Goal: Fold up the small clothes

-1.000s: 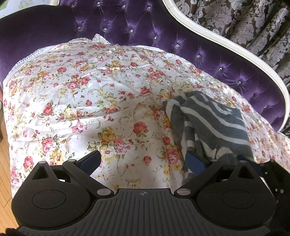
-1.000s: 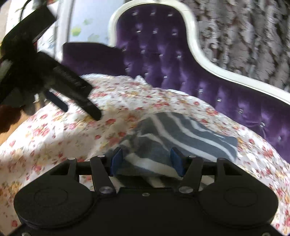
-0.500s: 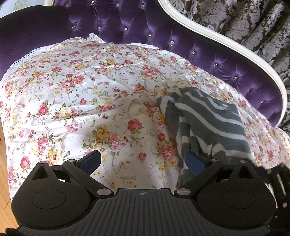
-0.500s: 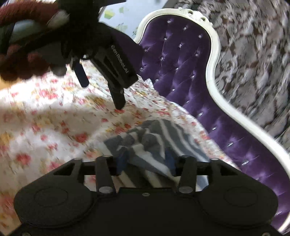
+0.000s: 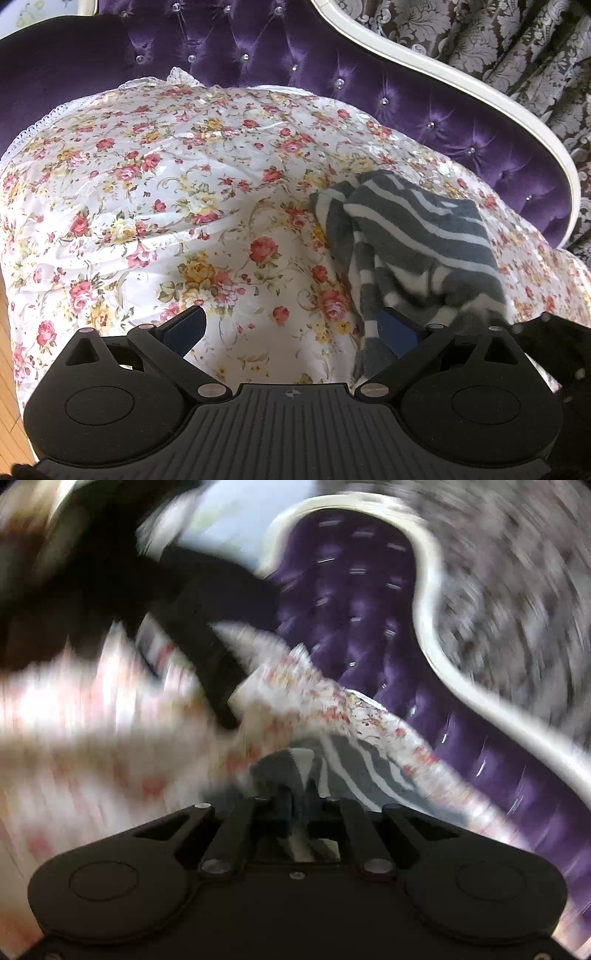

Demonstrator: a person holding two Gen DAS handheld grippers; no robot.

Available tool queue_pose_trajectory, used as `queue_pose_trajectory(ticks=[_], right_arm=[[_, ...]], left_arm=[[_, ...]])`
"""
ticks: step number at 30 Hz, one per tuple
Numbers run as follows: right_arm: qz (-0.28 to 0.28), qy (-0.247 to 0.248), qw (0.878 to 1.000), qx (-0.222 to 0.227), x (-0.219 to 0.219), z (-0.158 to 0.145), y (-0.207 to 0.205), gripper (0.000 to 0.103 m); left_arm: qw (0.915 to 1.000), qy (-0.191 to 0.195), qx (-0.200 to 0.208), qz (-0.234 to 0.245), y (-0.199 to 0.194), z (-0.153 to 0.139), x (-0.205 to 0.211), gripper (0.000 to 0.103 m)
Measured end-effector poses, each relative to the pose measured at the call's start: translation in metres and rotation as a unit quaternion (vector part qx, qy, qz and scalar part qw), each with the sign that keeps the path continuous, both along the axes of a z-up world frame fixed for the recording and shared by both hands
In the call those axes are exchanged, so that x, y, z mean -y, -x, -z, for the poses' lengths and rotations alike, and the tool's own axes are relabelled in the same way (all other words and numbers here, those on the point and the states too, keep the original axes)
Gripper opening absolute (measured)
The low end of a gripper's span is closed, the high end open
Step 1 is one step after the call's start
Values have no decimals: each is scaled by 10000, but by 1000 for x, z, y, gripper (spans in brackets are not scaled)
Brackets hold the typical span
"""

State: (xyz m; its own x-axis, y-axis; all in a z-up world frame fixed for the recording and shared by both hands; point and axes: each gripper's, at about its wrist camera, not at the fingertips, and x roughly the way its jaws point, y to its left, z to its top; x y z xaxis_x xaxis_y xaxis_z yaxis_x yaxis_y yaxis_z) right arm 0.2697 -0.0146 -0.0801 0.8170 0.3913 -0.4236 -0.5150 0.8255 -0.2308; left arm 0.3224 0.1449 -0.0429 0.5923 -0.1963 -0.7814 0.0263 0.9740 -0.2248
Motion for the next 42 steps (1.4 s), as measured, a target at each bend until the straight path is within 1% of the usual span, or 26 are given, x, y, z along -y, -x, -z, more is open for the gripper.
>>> queue_pose_trajectory(ticks=[1, 2, 3, 5, 6, 7, 9, 10, 12, 13, 14, 15, 16, 17, 21, 23, 24, 28, 30, 32, 34, 36, 37, 42], right_arm=[[-14, -221, 9996, -190, 1, -2, -2, 11], [-88, -224, 9992, -331, -3, 1, -3, 11], [-198, -66, 9988, -444, -8, 8, -3, 11], [-398, 421, 9966, -577, -21, 26, 0, 13], [-439, 529, 9958, -613, -24, 33, 2, 13], [-457, 534, 9956, -622, -24, 37, 4, 15], [-438, 419, 9968, -525, -20, 36, 8, 18], [-423, 351, 9972, -503, -17, 34, 10, 22], [-400, 266, 9980, -419, -11, 30, 12, 25], [-378, 269, 9982, -377, -8, 29, 13, 28], [-386, 272, 9982, -361, -5, 28, 15, 38], [-389, 258, 9983, -343, -2, 26, 18, 43], [-399, 234, 9984, -329, 1, 25, 21, 51], [-420, 207, 9984, -324, 3, 25, 26, 53], [-462, 179, 9983, -314, 15, 21, 35, 54], [-391, 67, 9986, -358, 27, 16, 37, 55], [-332, -40, 9986, -403, 34, 13, 37, 56], [25, -623, 9960, -647, 68, -2, 25, 65], [291, -1023, 9911, -806, 86, -8, 14, 68], [592, -1532, 9813, -1001, 105, -10, 0, 72], [855, -2032, 9680, -1197, 122, -10, -13, 74], [1041, -2463, 9536, -1384, 138, -6, -27, 78], [1109, -2603, 9480, -1460, 143, -4, -34, 81], [1372, -2975, 9270, -1827, 158, 13, -68, 81]], left_arm=[[10000, 7, 14, -20, 0, -1, 0, 101], [10000, 10, 32, -34, 0, -1, 0, 101], [10000, 12, 46, -38, 0, -1, 0, 101], [10000, -4, 56, -11, 0, 0, 3, 101], [10000, -17, 59, 22, 0, 1, 5, 101], [10000, -26, 68, 59, 0, 2, 7, 101], [9998, -33, 130, 174, 1, 2, 14, 101], [9996, -34, 163, 220, 1, 2, 16, 101], [9991, -9, 275, 329, 2, 1, 24, 101], [9987, -3, 323, 394, 2, 1, 28, 101], [9983, -11, 361, 459, 2, 1, 32, 101], [9978, -25, 405, 520, 2, 1, 36, 101], [9973, -44, 450, 574, 2, 1, 39, 101], [9970, -65, 478, 608, 2, 1, 42, 101], [9965, -67, 478, 689, -1, 4, 51, 101], [9966, -65, 425, 699, -4, 7, 54, 101], [9968, -68, 396, 696, -6, 9, 54, 101], [9971, -130, 279, 703, -9, 17, 58, 101], [9970, -151, 233, 722, -10, 19, 60, 101], [9971, -138, 179, 730, -11, 22, 61, 101], [9972, -100, 128, 728, -13, 24, 61, 101], [9974, -66, 76, 716, -14, 26, 62, 101], [9975, -41, 45, 708, -15, 27, 62, 101], [9974, 88, -98, 713, -18, 33, 62, 101]])
